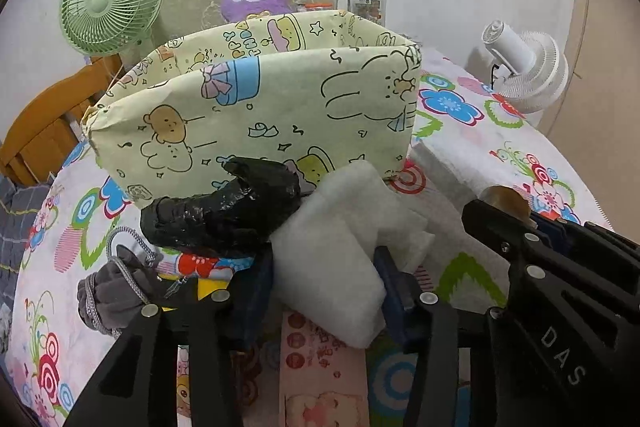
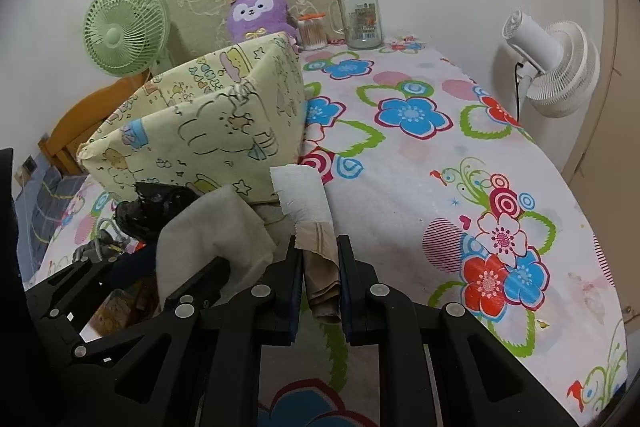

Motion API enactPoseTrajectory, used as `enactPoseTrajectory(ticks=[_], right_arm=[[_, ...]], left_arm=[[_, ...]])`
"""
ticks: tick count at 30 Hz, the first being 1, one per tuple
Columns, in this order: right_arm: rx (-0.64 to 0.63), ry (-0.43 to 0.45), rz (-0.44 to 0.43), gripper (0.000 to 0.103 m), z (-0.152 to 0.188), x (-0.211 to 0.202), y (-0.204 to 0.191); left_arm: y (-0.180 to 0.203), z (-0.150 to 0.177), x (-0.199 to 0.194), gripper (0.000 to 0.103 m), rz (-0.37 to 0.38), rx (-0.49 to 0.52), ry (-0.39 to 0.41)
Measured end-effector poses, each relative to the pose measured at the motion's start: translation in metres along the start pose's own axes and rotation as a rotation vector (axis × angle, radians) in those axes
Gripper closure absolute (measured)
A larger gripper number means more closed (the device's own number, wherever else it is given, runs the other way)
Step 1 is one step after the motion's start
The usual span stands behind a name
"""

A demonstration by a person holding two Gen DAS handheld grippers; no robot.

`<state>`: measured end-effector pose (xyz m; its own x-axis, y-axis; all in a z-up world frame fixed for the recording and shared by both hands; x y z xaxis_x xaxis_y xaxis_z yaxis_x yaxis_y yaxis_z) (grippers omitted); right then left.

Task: Organize soft objects

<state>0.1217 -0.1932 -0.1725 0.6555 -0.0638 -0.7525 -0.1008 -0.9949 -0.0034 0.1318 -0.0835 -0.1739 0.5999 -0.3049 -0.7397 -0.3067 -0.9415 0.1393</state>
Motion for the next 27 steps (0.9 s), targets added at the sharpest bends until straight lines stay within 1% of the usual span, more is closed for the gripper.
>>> enactPoseTrajectory(ticks=[5,27], right_arm=[[-0.01,0.01,-0.003,0.085,0.002,-0.01,-0.004],[-0.03,0.114,-0.003,0.085,0.007,-0.079,-0.016]], left_arm=[[0.003,0.004,-0.011,0.057,0.01,0.007,0.02],[0.008,0.015,-0.076,0.057,0.008,-0.007,0.132]])
Point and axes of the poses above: each gripper's, at about its wrist camera, not at the fingertips, and x roughly the way its jaws point, y to its right, z to its underside, the point moved 1 cm from there along x, roughly the way its jaws point, and after that the axes turned 14 degrees about z, right-handed, at the moved point
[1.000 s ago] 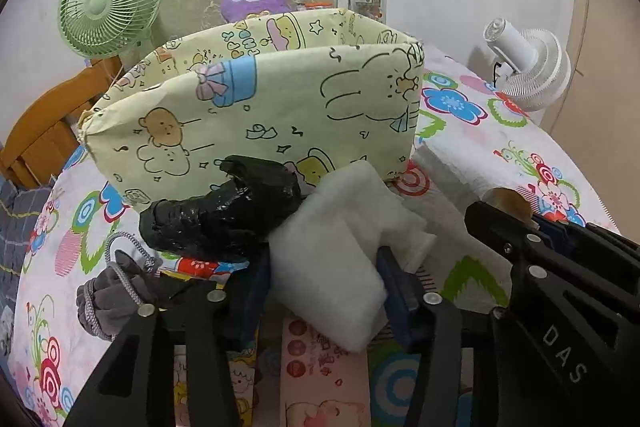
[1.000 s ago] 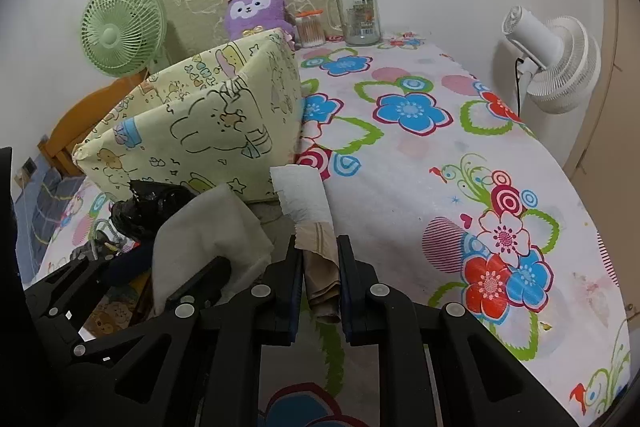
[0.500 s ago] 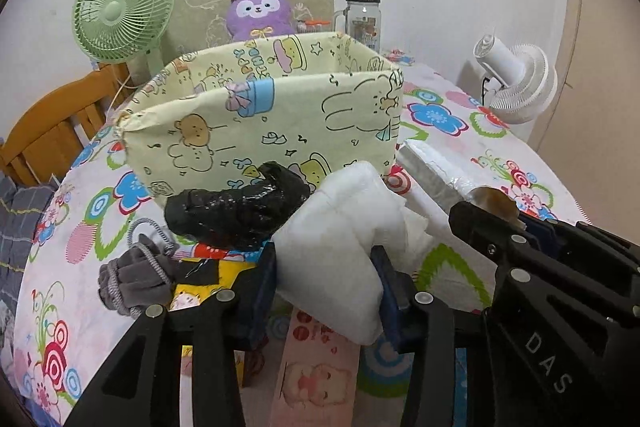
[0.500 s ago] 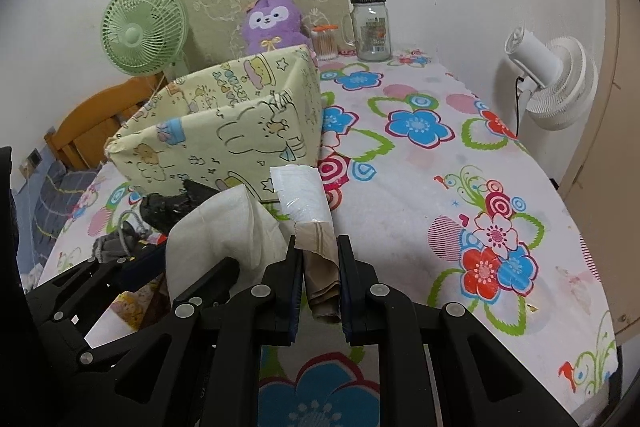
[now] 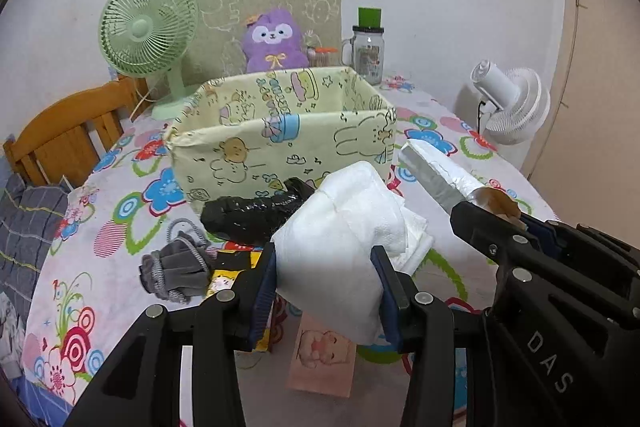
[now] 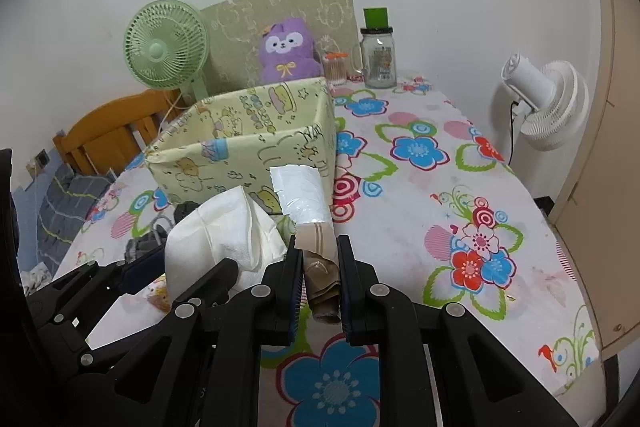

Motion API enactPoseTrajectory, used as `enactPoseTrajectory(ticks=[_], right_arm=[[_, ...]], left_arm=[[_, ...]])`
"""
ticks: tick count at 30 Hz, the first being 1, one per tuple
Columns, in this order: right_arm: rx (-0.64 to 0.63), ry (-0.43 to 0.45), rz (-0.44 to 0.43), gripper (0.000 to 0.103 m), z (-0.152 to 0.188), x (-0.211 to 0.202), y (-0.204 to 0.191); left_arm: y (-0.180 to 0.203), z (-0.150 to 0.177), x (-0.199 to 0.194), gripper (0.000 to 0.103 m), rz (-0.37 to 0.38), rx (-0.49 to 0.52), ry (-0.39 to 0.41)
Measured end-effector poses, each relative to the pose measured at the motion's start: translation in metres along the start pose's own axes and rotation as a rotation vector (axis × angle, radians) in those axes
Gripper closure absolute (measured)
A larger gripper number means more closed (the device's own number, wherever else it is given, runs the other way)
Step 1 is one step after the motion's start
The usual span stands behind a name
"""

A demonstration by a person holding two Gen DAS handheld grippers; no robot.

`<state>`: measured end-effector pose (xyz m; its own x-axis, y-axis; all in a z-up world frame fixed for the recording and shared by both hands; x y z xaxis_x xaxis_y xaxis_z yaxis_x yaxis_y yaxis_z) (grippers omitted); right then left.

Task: Organize soft objects

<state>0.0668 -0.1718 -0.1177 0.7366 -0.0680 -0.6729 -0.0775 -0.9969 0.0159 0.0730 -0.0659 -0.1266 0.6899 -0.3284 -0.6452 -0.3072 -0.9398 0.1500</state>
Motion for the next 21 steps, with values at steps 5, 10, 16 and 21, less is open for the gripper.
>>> enactPoseTrajectory(ticks=[5,10,16,21], right_arm=[[-0.005,0.025,-0.002,0.084,-0.002,-0.014,-0.004],[-0.006,0.043,-0.005,0.084,-0.005,-0.028,-0.008],[-0.009,0.07,-0.014,0.085,-0.012,-0.047,-0.014],[-0.011,0.086,-0.019,0.084,-0.021,-0.06,-0.02]], left_arm=[[0.004,-0.001,-0.017,0.057,0.002,0.012,0.028],[0.004,-0.003,-0.032,0.057,-0.005,0.012,0.052],[0.003,-0.009,-0.051,0.057,-0.016,0.013,0.084],[0.003,-0.015,-0.064,0.057,-0.026,0.017,0.103]])
Point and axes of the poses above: each gripper's, at about its wrist camera, not at the fingertips, and x roughly the way its jaws point, y to its right, z to its underside, the point moved 1 cm from there along x, roughly the way its jaws point, and after that the axes turned 14 degrees about z, right-handed, at the moved point
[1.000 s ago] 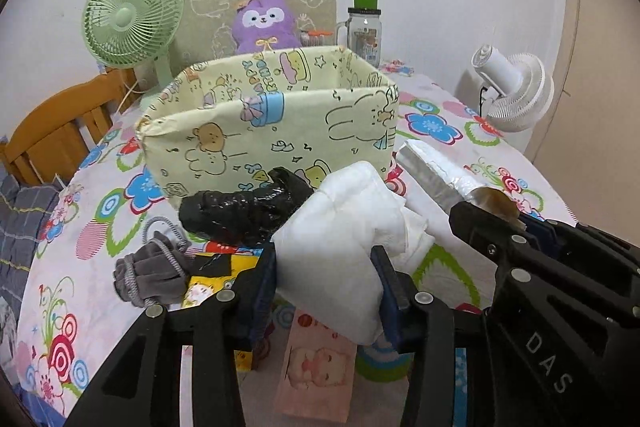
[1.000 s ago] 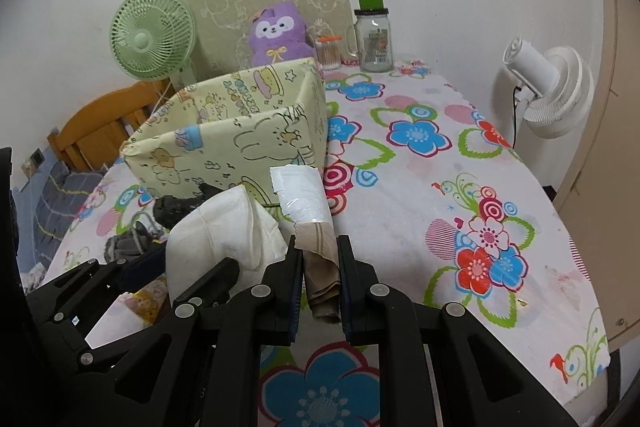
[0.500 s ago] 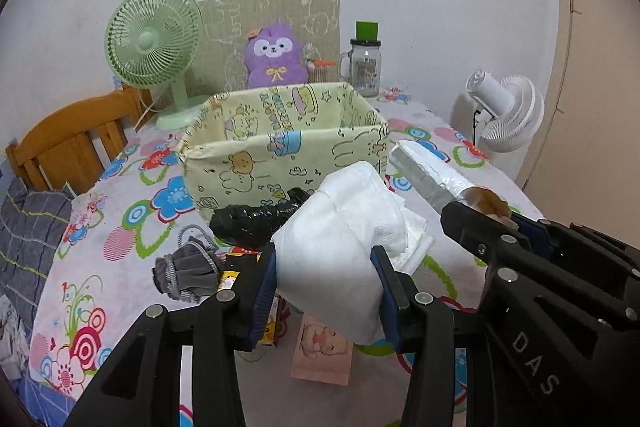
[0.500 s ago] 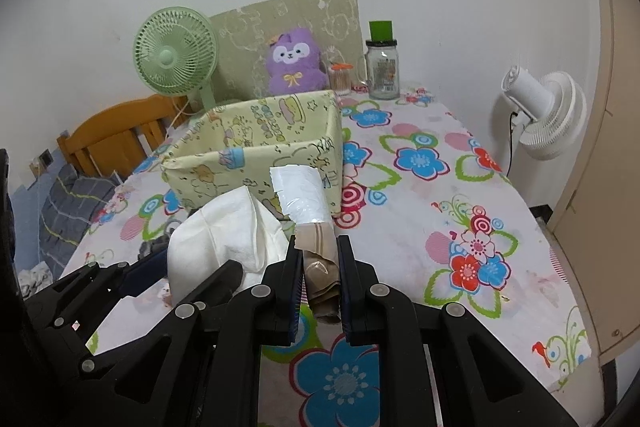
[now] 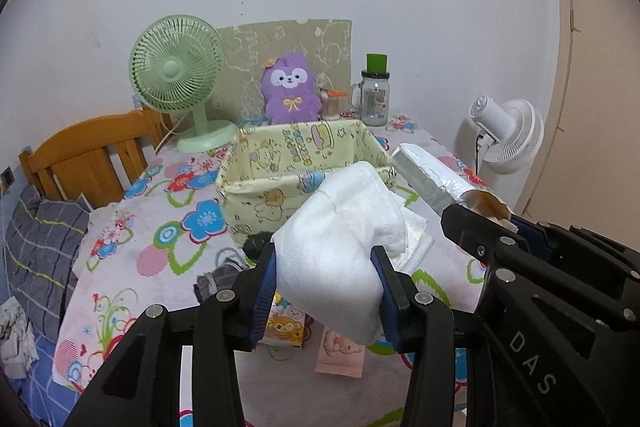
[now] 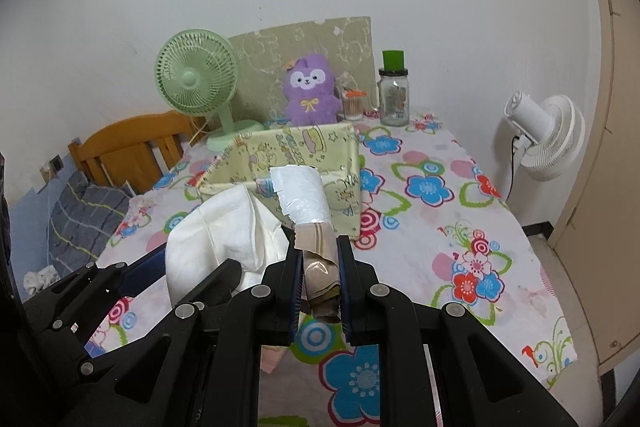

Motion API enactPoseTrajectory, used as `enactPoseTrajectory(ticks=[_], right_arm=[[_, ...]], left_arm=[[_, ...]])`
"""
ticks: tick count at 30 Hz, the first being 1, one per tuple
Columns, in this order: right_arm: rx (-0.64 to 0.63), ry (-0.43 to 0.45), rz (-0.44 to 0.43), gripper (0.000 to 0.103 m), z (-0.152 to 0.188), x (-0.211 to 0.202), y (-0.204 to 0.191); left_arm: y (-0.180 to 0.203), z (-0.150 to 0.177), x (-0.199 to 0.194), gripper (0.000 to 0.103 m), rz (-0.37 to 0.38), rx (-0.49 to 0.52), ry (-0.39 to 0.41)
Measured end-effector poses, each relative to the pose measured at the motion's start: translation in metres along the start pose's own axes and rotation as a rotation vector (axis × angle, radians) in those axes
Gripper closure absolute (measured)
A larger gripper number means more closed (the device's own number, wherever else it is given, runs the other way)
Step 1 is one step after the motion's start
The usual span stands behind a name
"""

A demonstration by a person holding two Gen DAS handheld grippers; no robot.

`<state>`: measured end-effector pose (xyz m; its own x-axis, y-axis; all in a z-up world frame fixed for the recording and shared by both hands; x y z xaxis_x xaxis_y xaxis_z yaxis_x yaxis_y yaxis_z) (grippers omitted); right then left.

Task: Organize soft objects

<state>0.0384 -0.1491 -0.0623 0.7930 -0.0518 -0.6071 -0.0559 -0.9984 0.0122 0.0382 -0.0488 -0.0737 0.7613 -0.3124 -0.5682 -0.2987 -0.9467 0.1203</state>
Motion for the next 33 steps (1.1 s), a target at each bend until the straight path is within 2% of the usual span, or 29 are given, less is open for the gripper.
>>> enactPoseTrajectory(ticks=[18,33], right_arm=[[-0.004,0.032,-0.007,0.084,-0.041,-0.019,-0.009],[-0.002,0.026,-0.002,0.084,-0.069,0.01,-0.011]], left_arm=[[-0.001,-0.039,-0.02,0.057,-0.015,0.025,0.035],[-0.011,-0.065,0.002,0.057,-0.006,0.026,0.029]])
Point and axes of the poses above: each gripper's, at about its wrist camera, not at the fingertips, and x roughly the way its jaws point, y to its right, z to its underside, the point moved 1 cm from there along x, roughly the way its jaws point, and after that the axes turned 14 degrees about z, right-handed, at the moved point
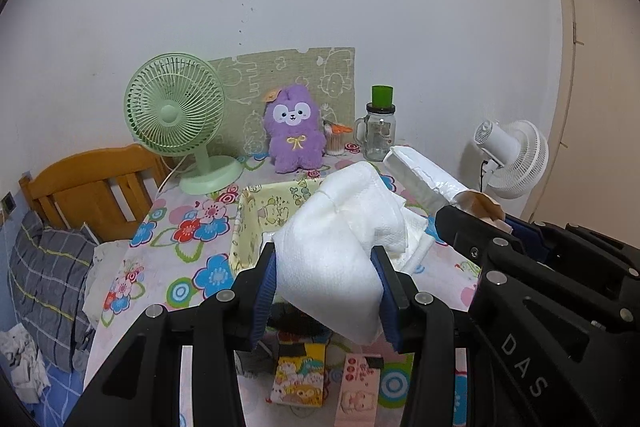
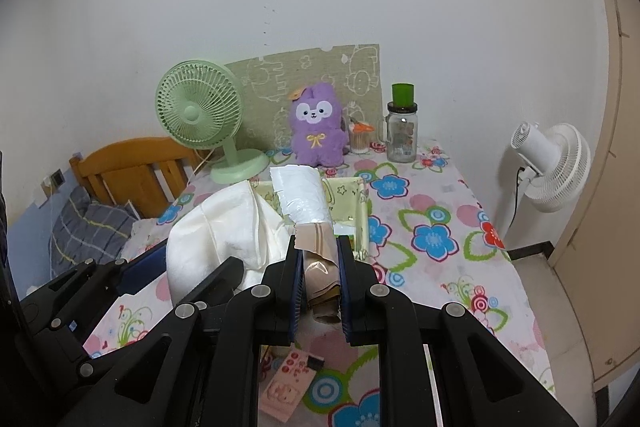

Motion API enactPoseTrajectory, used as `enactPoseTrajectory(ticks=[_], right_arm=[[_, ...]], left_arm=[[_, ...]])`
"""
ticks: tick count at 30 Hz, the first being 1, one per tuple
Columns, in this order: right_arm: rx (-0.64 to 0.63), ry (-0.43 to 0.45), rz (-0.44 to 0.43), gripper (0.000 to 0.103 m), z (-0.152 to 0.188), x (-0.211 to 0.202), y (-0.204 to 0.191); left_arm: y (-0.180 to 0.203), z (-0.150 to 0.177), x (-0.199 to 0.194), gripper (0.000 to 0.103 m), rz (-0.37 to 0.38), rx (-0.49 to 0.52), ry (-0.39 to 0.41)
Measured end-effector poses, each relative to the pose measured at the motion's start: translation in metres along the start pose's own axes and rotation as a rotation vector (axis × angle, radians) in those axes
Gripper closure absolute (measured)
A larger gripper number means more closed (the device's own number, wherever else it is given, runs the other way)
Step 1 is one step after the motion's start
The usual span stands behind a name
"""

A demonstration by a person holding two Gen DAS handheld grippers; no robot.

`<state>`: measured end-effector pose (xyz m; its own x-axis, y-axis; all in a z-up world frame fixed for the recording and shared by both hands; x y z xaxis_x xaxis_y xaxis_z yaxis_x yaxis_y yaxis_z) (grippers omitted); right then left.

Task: Organize soft objects

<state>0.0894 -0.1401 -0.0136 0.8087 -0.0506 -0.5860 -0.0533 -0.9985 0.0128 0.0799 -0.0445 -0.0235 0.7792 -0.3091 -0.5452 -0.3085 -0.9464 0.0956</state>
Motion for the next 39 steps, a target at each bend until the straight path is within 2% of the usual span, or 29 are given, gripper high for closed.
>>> enactPoseTrajectory(ticks=[25,39], right_arm=[[-0.031,-0.043,0.006,0.084,-0.042,0.092,-0.024],[-0.031,-0.08,-0.023,0.084,-0.046,0.146,-0.034]], left_arm=[[-0.049,-0.036,0.08,0.056,-0.005,-0.043,-0.04],[-0.072,-0.04,0.125,0.055,-0.003,-0.064,-0.092]])
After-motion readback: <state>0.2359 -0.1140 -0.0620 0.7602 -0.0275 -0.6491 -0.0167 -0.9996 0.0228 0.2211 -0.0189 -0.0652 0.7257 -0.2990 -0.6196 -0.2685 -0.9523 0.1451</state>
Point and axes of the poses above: each gripper's, at about its wrist camera, not at the fingertips, and x roughly the way its jaws point, y to its right, z to its underside, the point moved 1 cm from there along x, roughly the way its jaws point, and after that the axes turned 14 degrees about z, right-handed, at the moved point
